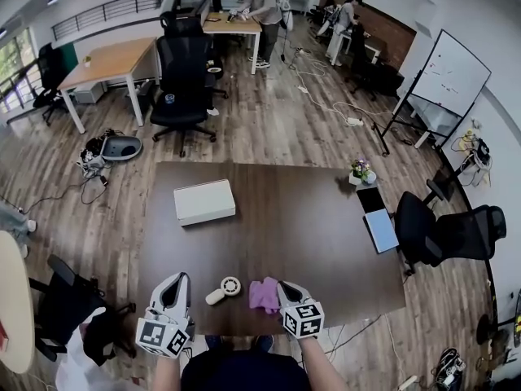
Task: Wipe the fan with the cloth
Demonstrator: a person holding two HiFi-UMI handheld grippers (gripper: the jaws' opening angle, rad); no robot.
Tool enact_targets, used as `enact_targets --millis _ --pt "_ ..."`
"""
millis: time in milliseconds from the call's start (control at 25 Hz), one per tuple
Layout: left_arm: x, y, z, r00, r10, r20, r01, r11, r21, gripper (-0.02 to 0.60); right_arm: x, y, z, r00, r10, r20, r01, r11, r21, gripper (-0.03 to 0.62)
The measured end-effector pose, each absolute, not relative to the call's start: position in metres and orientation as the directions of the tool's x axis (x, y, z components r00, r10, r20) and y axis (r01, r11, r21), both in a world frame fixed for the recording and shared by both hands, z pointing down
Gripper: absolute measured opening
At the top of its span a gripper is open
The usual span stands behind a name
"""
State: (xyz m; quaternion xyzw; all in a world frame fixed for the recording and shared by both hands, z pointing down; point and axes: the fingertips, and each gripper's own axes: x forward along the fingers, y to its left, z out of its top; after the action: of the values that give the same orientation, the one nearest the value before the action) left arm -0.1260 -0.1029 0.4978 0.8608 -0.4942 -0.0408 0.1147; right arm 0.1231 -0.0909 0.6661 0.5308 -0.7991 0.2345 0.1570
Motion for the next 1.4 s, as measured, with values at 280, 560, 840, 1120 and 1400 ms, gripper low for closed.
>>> enact_targets --millis 280,560,840,1120,1400 --pt "-0.125 -0.106 0.498 0.518 -0.854 0.04 -0.833 -0.493 0.251 -0.005 0.125 -0.079 0.741 -0.373 -0.664 0.648 -0.928 0.263 -0.265 0.068" --pt "-0.129 -0.107 0.505 0.509 -0.859 0.042 -0.832 -0.48 0.278 -0.005 0.121 -0.072 0.78 -0.375 -0.589 0.716 -0.927 0.247 -0.282 0.211" --pt "-0.13 -0.107 0.508 0.508 -0.86 0.051 -0.834 -0.476 0.279 -0.005 0.116 -0.074 0.82 -0.346 -0.502 0.792 -0.934 0.265 -0.24 0.287" --pt "-0.134 -0.107 0.514 0.502 -0.862 0.072 -0.844 -0.47 0.259 -0.005 0.115 -0.08 0.841 -0.3 -0.444 0.844 -0.946 0.253 -0.203 0.298" --pt "-0.14 -0.106 0.534 0.499 -0.859 0.117 -0.852 -0.461 0.248 -0.005 0.116 -0.079 0.863 -0.258 -0.382 0.888 -0.954 0.244 -0.172 0.261"
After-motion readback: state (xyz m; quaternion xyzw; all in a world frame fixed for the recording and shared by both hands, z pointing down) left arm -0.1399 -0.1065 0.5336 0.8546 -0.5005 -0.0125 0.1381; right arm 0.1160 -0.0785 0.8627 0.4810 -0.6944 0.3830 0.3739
